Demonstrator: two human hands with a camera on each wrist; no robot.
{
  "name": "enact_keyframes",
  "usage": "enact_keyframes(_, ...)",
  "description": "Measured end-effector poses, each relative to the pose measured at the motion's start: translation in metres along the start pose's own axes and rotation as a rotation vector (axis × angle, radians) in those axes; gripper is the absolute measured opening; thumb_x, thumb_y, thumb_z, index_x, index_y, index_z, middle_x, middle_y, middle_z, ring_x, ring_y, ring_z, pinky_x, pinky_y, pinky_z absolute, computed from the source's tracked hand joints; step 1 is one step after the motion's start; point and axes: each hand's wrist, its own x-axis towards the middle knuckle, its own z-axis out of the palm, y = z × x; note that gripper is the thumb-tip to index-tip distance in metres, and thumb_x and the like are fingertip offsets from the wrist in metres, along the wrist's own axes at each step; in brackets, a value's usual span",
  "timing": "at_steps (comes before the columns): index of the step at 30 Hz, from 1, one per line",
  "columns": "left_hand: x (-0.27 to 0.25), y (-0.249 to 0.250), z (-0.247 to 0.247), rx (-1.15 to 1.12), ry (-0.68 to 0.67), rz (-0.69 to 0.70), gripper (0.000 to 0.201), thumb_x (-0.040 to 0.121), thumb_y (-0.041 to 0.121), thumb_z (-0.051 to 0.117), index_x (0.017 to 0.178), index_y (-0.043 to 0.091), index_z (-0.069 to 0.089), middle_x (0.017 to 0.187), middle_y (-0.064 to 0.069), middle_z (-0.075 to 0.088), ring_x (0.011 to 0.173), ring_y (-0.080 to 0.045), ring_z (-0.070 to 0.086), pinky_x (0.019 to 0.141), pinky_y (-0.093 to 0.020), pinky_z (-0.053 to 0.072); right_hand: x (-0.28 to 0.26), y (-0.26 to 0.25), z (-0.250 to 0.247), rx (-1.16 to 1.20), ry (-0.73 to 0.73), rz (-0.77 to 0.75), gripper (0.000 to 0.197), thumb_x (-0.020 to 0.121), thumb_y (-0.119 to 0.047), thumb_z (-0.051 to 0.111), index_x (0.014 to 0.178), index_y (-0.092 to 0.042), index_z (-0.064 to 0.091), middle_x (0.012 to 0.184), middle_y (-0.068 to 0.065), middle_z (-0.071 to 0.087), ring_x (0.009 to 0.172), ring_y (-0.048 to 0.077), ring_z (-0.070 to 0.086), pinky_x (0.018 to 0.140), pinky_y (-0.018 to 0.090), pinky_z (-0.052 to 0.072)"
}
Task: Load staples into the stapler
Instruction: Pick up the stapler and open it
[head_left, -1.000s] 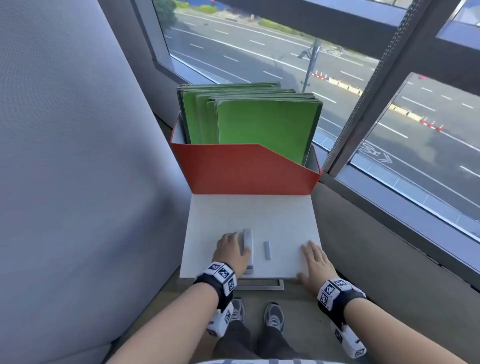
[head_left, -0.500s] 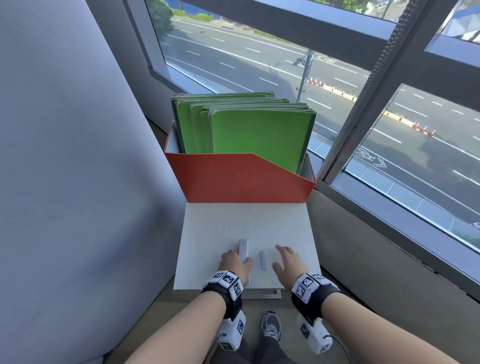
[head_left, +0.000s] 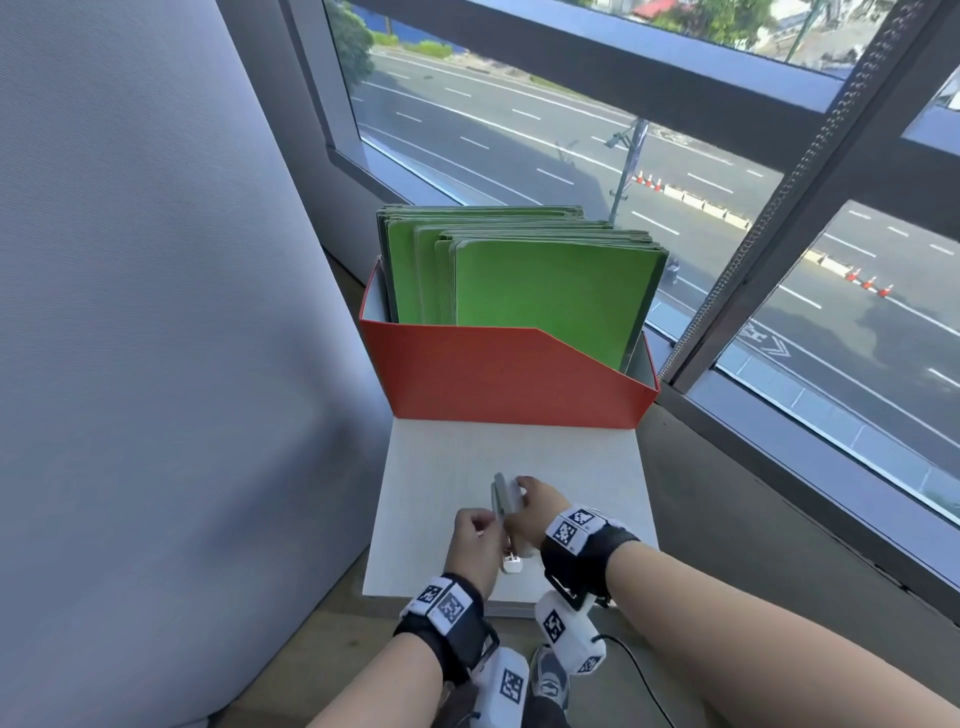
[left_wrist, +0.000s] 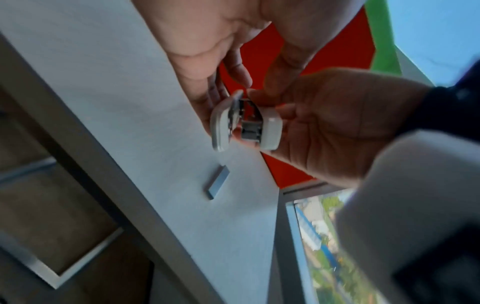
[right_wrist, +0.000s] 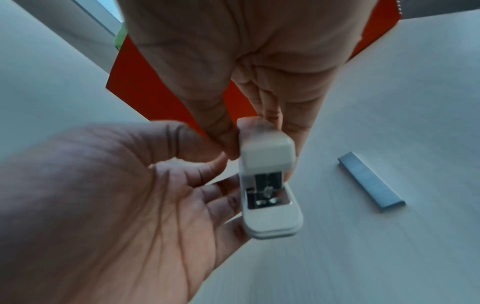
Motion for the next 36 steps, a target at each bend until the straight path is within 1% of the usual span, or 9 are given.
enact_keyframes(3,0.008,0.002,-0.005,-0.209,-0.028,-0.137,0.027,0.092,0.011,0.037,0.118,0.016,0.045,0.096,-0.014,0.063,0.081,-0.024,0.060,0.068,-0.035,0.048,-0.005,-0.007,0.001,-0.062,0.039,-0.032,0.051,0.083,-0.015,0.061,0.131,-0.007,0.045,0.124,0.015,0.062,0.113,0.030,0.059,0.089,0.033,0.047)
enact_keyframes(6,0.016,-0.001,-0.004,-0.167,-0.075,-0.163,0.030,0.092,0.010,0.040,0.118,0.011,0.056,0.086,-0.013,0.065,0.067,-0.023,0.058,0.053,-0.025,0.045,-0.011,-0.014,0.002,-0.125,0.000,-0.057,0.047,0.087,-0.018,0.055,0.131,-0.005,0.043,0.126,0.016,0.060,0.114,0.032,0.058,0.091,0.035,0.047)
enact_keyframes(9,0.021,-0.004,-0.002,-0.133,-0.110,-0.141,0.033,0.090,0.012,0.043,0.118,0.019,0.059,0.097,-0.022,0.071,0.074,-0.028,0.060,0.057,-0.030,0.042,-0.016,-0.017,0.004,-0.232,-0.037,-0.153,0.041,0.088,-0.017,0.049,0.126,-0.005,0.040,0.126,0.018,0.055,0.110,0.033,0.056,0.082,0.033,0.047)
enact_keyframes(15,0.027,0.002,-0.001,-0.128,-0.156,-0.096,0.022,0.098,0.015,0.039,0.099,0.031,0.054,0.082,-0.005,0.066,0.071,-0.023,0.059,0.059,-0.029,0.044,-0.027,-0.018,0.003,-0.261,-0.117,-0.117,0.078,0.089,-0.016,0.050,0.146,-0.004,-0.002,0.113,0.027,0.063,0.093,0.038,0.068,0.080,0.046,0.058)
enact_keyframes(20,0.029,0.000,0.005,-0.167,-0.171,-0.112,0.023,0.099,0.014,0.038,0.101,0.028,0.056,0.081,-0.006,0.066,0.066,-0.024,0.057,0.056,-0.028,0.042,-0.032,-0.018,-0.009,-0.213,-0.156,-0.056,0.086,0.087,-0.015,0.054,0.148,-0.011,-0.006,0.116,0.022,0.064,0.093,0.033,0.070,0.078,0.042,0.060)
enact_keyframes(22,0.028,0.000,0.007,-0.196,-0.170,-0.120,0.026,0.098,0.012,0.039,0.098,0.030,0.057,0.082,-0.006,0.067,0.067,-0.025,0.059,0.058,-0.030,0.044,-0.032,-0.019,-0.011,-0.237,-0.154,-0.042,0.084,0.086,-0.017,0.055,0.148,-0.011,-0.002,0.114,0.021,0.065,0.092,0.033,0.070,0.069,0.040,0.059)
enact_keyframes(26,0.028,-0.003,0.010,-0.203,-0.165,-0.140,0.032,0.096,0.004,0.037,0.113,0.021,0.058,0.084,-0.010,0.066,0.067,-0.026,0.058,0.058,-0.032,0.045,-0.031,-0.023,-0.017,-0.257,-0.150,-0.043,0.070,0.086,-0.022,0.055,0.143,-0.003,0.019,0.108,0.019,0.068,0.089,0.032,0.070,0.054,0.032,0.052)
enact_keyframes(31,0.024,-0.010,-0.003,-0.248,-0.169,-0.084,0.037,0.097,0.003,0.029,0.114,0.017,0.059,0.075,-0.012,0.061,0.058,-0.021,0.057,0.047,-0.027,0.043,-0.035,-0.023,-0.048,-0.117,-0.198,-0.034,0.032,0.085,-0.023,0.053,0.111,-0.007,0.063,0.078,0.010,0.070,0.055,0.019,0.064,0.077,0.037,0.059)
enact_keyframes(36,0.025,-0.010,-0.008,-0.329,-0.178,-0.096,0.035,0.098,0.006,0.032,0.112,0.019,0.062,0.072,-0.011,0.061,0.056,-0.020,0.054,0.046,-0.025,0.041,-0.025,-0.033,-0.070,-0.179,-0.109,-0.071,0.031,0.085,-0.024,0.053,0.087,0.001,0.072,0.068,0.010,0.069,0.051,0.023,0.058,0.069,0.037,0.059)
